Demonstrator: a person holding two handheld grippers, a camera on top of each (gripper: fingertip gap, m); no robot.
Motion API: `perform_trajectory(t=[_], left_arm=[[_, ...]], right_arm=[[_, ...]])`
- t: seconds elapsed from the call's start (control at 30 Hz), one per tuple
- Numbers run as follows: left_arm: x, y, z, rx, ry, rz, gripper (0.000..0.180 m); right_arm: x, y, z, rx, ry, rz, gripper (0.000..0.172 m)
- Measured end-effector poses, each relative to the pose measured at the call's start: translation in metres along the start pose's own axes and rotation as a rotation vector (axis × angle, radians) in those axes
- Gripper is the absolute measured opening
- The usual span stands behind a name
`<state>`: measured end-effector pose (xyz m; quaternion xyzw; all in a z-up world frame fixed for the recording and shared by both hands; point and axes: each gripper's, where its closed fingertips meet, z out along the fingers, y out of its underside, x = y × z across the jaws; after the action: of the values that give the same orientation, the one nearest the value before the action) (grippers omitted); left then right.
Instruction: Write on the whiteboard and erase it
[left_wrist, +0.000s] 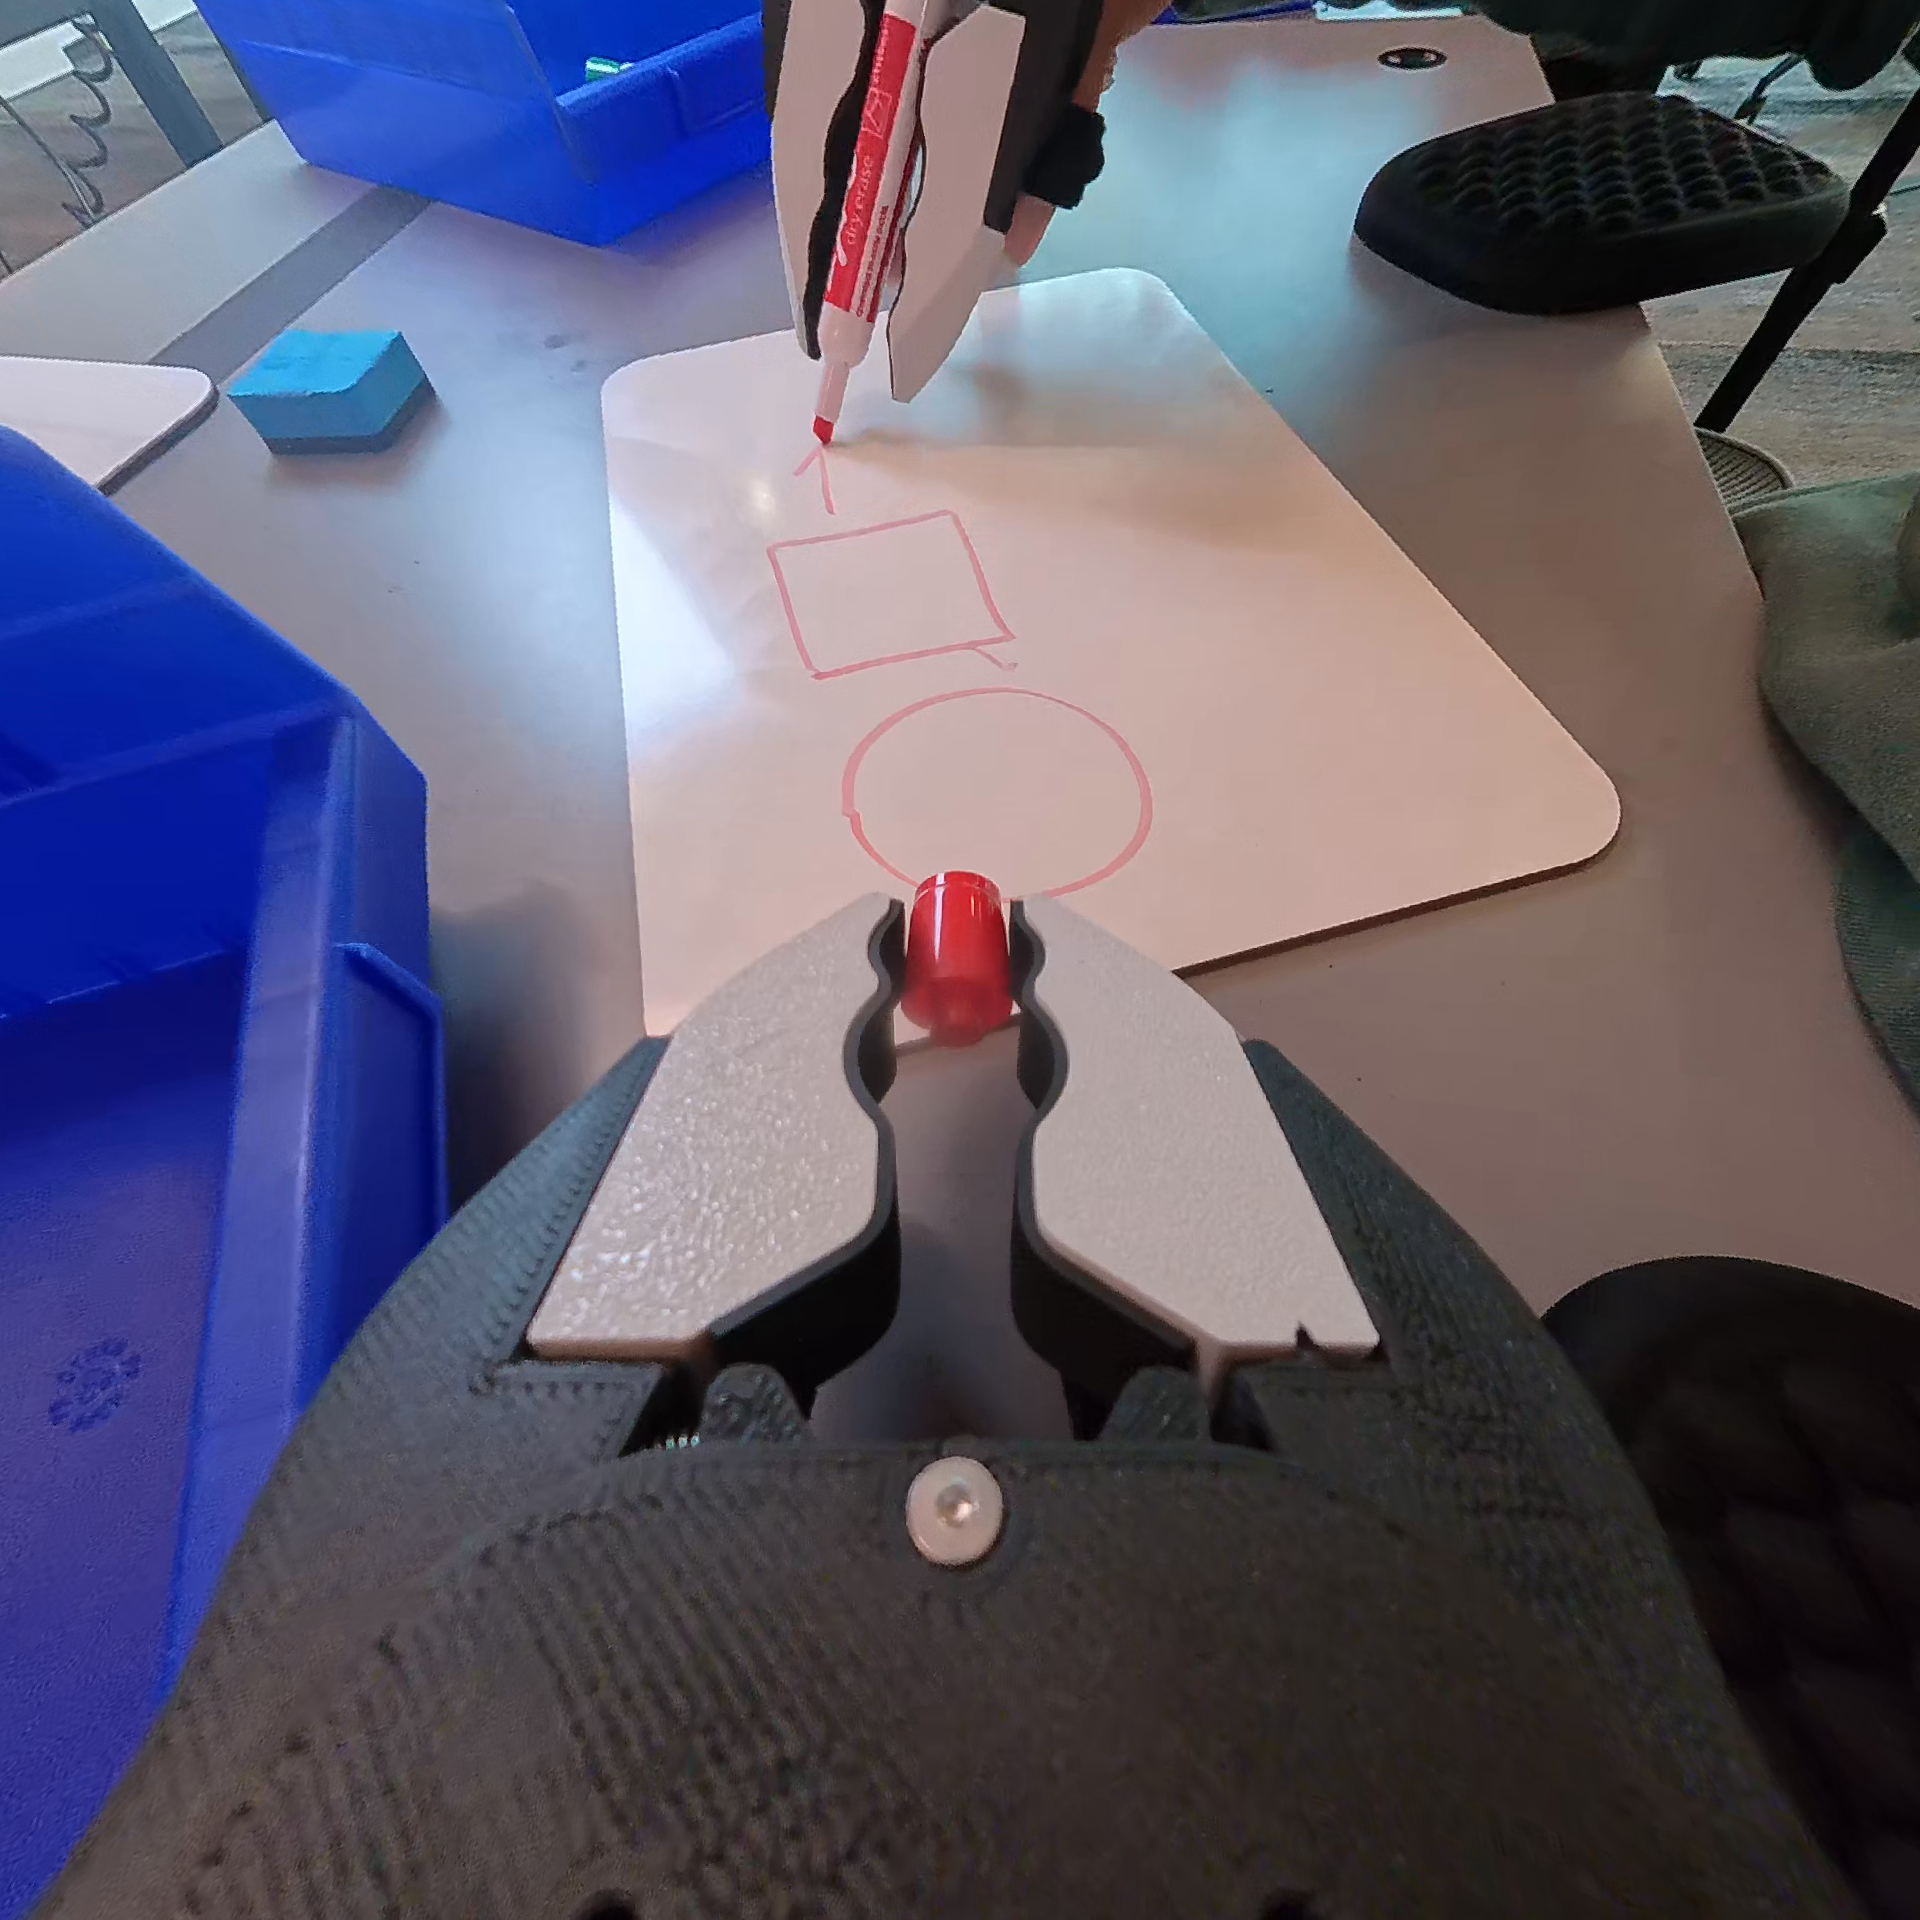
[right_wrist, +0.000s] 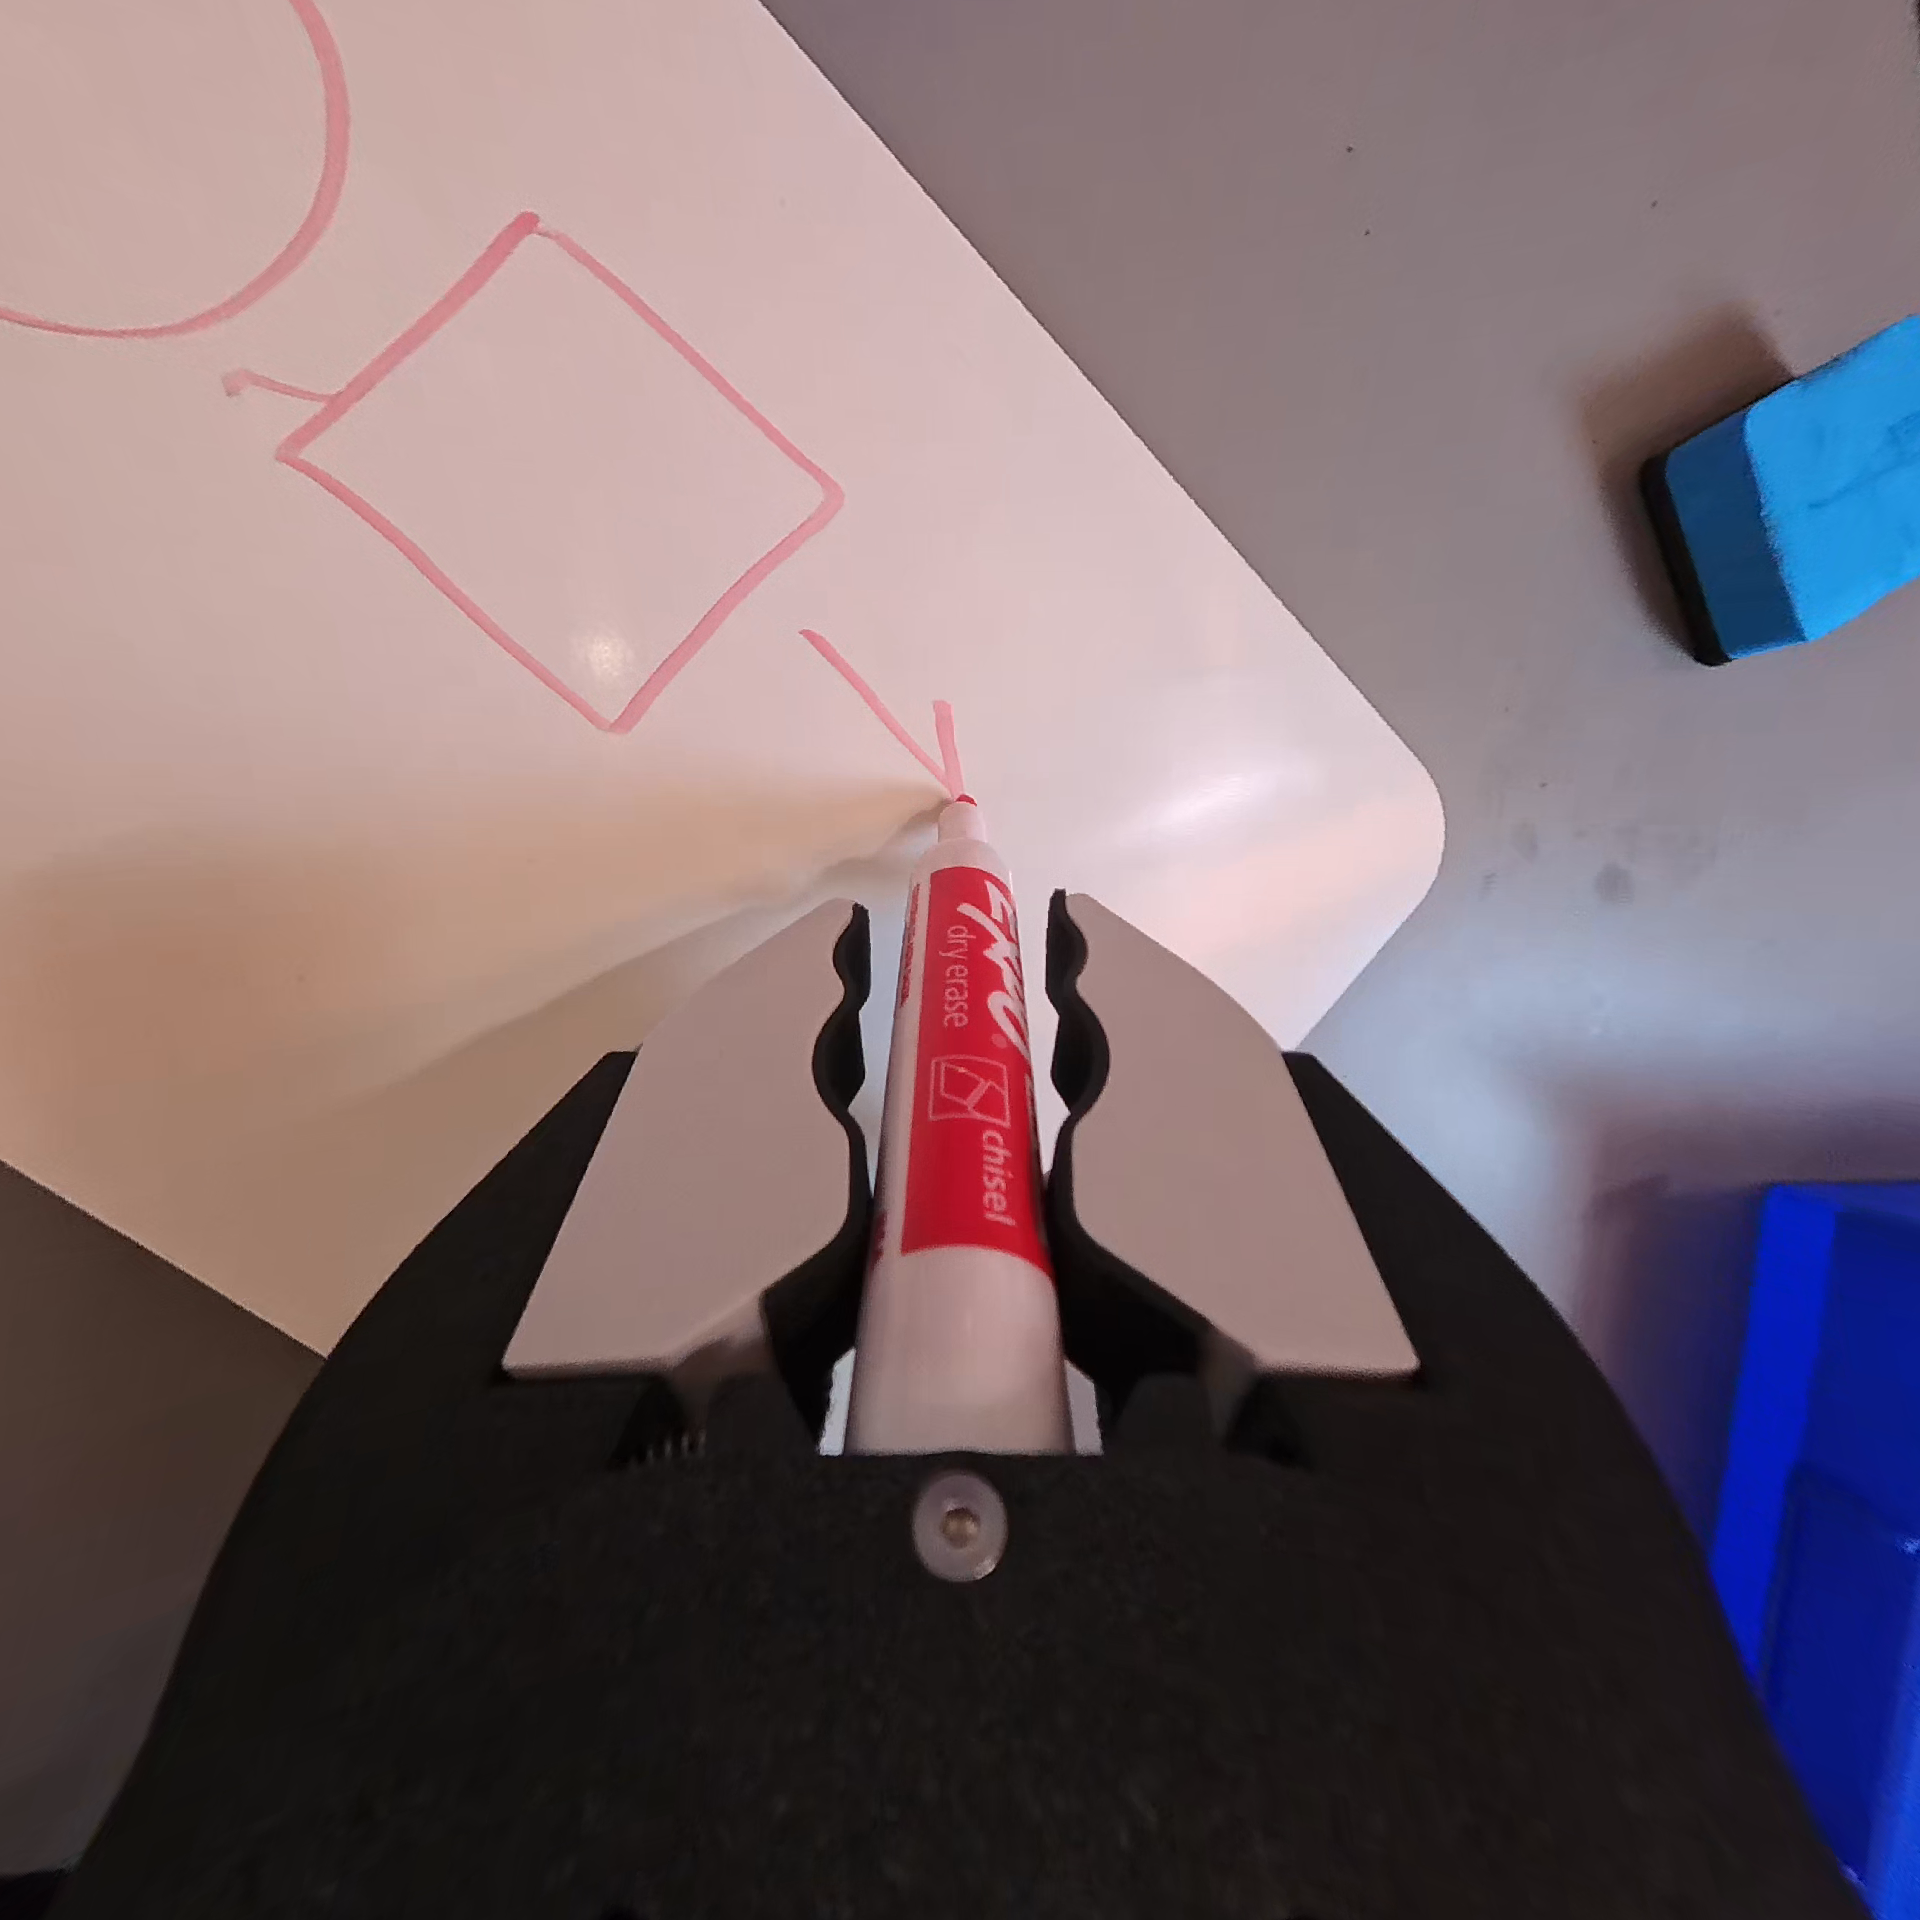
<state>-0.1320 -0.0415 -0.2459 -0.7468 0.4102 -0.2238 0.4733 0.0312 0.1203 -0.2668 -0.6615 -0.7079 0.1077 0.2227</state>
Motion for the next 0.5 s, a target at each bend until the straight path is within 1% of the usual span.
perform_trajectory(t=[0.17,0.27,0.4,0.5], left_arm=[[0.0,0.0,0.0,0.001,-0.001,-0.001,0.019],[0.0,0.0,0.0,0.001,0.002,-0.002,0.019],[0.0,0.0,0.0,-0.001,0.0,0.002,0.019],[0.0,0.0,0.0,-0.001,-0.001,0.001,0.019]], right_arm=[[-0.02,-0.004,-0.002,0.009,-0.063,-0.027,0.034],[-0.025,-0.006,-0.006,0.025,-0.06,-0.032,0.034],[0.005,-0.002,-0.02,0.054,0.014,0.029,0.034],[0.024,0.007,-0.018,0.044,0.036,0.066,0.034]])
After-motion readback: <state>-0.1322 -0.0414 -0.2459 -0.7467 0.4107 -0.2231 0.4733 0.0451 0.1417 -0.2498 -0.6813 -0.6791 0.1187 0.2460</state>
